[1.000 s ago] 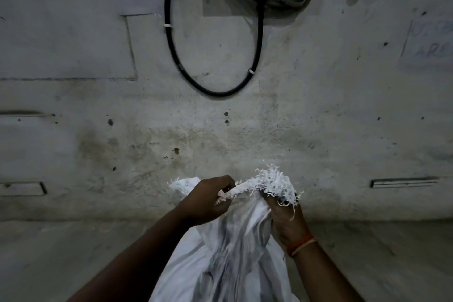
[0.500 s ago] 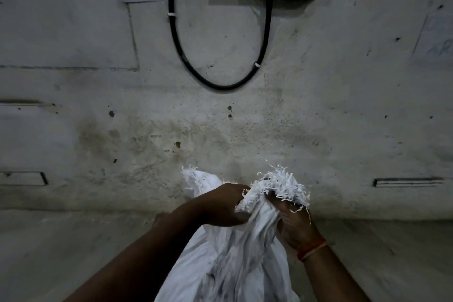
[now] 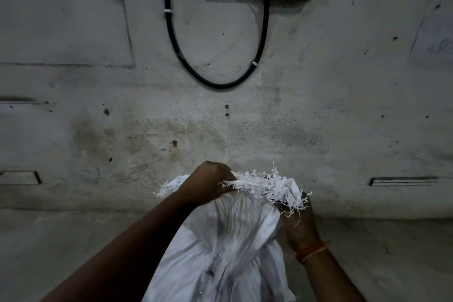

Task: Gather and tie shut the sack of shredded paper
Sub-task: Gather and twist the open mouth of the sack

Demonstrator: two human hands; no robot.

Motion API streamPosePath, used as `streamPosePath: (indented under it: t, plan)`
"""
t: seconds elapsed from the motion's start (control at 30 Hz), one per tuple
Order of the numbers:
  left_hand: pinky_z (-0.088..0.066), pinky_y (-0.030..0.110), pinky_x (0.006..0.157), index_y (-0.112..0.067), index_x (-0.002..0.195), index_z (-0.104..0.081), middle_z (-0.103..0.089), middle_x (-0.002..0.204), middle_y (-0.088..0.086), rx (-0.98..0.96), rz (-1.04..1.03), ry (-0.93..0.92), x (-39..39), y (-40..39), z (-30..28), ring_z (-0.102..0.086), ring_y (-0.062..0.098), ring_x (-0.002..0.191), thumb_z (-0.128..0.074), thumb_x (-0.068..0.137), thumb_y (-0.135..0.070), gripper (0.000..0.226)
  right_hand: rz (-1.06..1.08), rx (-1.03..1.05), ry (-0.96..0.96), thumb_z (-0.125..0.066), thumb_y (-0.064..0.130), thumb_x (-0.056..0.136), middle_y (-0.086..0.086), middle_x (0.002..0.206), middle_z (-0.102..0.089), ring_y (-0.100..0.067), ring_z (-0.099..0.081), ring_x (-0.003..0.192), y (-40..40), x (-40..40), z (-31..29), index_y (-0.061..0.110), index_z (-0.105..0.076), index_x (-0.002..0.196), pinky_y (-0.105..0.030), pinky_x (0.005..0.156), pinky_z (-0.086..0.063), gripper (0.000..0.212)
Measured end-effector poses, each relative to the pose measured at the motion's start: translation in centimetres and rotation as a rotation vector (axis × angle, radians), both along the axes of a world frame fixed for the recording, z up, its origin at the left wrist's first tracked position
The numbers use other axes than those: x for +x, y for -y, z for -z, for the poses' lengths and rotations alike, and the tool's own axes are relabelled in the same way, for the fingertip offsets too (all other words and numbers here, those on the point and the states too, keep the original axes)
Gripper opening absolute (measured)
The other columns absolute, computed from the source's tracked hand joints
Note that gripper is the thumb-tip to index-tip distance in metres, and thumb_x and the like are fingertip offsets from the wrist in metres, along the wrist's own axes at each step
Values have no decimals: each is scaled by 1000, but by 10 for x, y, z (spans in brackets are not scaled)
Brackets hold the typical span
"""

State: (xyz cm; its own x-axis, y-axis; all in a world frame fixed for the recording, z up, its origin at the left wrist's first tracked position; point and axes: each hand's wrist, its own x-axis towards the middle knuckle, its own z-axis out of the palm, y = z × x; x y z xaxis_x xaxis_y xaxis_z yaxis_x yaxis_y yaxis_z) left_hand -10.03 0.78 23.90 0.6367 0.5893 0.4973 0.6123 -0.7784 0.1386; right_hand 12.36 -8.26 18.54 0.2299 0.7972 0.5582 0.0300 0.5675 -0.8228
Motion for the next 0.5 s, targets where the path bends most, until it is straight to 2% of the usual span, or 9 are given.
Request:
streamPosePath:
  t: [0.07, 0.13, 0.2, 0.27, 0.33, 0.37, 0.43, 0.5]
  plan:
    - [-34, 6, 74, -18, 99, -80, -78, 98, 0, 2, -9, 7, -1, -4, -4, -72, 16, 87, -76, 86, -38, 25, -9, -2, -38, -61, -18, 85, -4, 112, -75, -24, -69, 110, -6, -3, 1, 15, -71, 111, -32, 99, -52, 43]
    - [-35, 8, 74, -18, 99, -80, -78, 98, 0, -4, -5, 9, -1, -6, -9, -72, 17, 88, -75, 87, -38, 24, -12, -46, -114, -62, -20, 83, -6, 113, -75, -23, -69, 110, -12, -8, 1, 0, -65, 114, -35, 102, -51, 37]
    - [-40, 15, 75, -17, 99, -79, -78, 97, 2, 5, 5, 34, 1, -9, -13, -73, 19, 89, -74, 87, -34, 21, -30, -125, -173, -63, -17, 83, 5, 101, -78, -8, -71, 101, -17, -17, -2, 8, -69, 106, -41, 105, -49, 34]
    - [-42, 18, 74, -19, 104, -79, -77, 98, 4, 23, -19, 72, 8, -12, -17, -72, 20, 88, -73, 87, -29, 21, -106, -179, -165, -71, -7, 82, 4, 103, -78, -10, -72, 101, -24, -26, -9, 14, -73, 103, -48, 106, -48, 30]
    - [-43, 20, 73, -19, 105, -79, -77, 96, 4, 52, -79, 96, 16, -13, -20, -72, 23, 86, -68, 84, -24, 24, -173, -173, -38, -78, 6, 78, -1, 119, -73, -18, -67, 115, -29, -38, -19, 15, -70, 116, -41, 106, -47, 40]
    - [-41, 20, 70, -18, 99, -80, -76, 90, 5, 63, -90, 116, 19, -13, -20, -71, 24, 83, -63, 79, -22, 27, -188, -173, 19, -80, 7, 77, -1, 122, -72, -17, -66, 117, -32, -43, -21, 17, -68, 119, -34, 104, -48, 44]
    - [-36, 17, 67, -16, 90, -79, -73, 84, 4, 51, -77, 141, 23, -13, -21, -70, 23, 79, -59, 72, -19, 28, -147, -138, 47, -80, 0, 77, 5, 114, -74, -8, -68, 111, -40, -50, -23, 21, -69, 111, -21, 96, -50, 42]
    - [-39, 16, 71, -15, 94, -78, -74, 91, 3, 3, -35, 158, 22, -16, -18, -68, 18, 85, -61, 73, -17, 27, -105, -106, 21, -76, -3, 81, 11, 105, -76, -3, -69, 104, -46, -50, -19, 24, -69, 106, -15, 89, -50, 37]
